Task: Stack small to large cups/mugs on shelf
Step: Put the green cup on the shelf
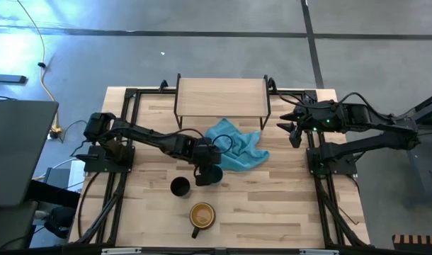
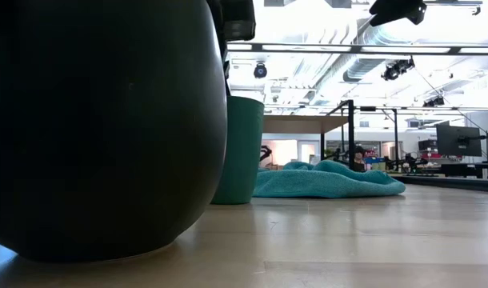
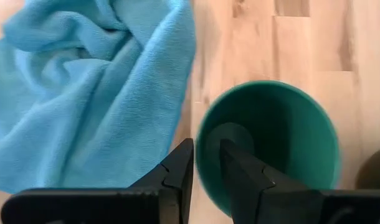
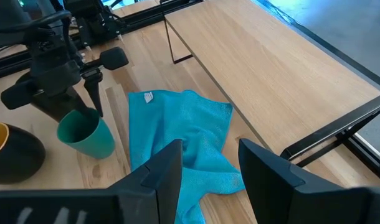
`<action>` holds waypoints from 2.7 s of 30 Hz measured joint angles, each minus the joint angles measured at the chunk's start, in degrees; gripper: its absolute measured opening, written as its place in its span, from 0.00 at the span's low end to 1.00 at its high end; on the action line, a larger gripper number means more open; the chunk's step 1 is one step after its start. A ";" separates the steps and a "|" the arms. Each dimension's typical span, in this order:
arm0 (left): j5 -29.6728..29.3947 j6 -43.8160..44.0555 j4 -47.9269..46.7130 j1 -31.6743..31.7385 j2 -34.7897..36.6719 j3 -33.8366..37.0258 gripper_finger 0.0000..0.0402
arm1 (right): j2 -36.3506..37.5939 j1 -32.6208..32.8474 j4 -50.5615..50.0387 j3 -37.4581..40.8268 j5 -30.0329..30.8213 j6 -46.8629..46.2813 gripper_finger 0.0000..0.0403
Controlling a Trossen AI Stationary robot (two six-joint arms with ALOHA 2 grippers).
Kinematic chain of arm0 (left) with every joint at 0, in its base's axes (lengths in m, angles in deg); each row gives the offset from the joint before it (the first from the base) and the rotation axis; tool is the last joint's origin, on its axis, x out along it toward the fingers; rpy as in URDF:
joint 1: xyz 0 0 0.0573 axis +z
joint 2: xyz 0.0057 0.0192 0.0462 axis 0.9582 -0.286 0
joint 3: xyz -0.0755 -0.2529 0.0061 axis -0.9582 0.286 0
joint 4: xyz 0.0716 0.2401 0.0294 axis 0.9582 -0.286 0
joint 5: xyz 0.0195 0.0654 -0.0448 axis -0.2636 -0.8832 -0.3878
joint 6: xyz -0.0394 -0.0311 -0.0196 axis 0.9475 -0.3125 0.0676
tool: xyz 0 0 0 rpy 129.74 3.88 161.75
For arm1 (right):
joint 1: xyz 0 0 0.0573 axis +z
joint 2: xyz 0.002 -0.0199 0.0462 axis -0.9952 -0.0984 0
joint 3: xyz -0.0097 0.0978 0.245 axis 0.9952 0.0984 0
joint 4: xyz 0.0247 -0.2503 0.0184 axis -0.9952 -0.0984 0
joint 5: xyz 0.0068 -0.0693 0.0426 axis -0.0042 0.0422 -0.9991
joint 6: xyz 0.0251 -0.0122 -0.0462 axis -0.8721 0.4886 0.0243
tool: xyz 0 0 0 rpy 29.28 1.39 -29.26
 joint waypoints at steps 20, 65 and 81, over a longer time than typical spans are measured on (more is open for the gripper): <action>0.14 1.03 0.32 0.04 -0.87 -0.02 0.17 | 0.00 -0.01 0.15 0.01 0.00 0.09 0.37; -0.14 6.43 -3.85 0.04 0.33 -3.51 0.00 | 0.02 -0.02 0.09 0.02 0.00 -0.11 0.37; -2.89 2.89 -26.21 8.03 0.48 -26.22 0.00 | 0.02 -0.01 0.00 0.02 0.00 -0.13 0.37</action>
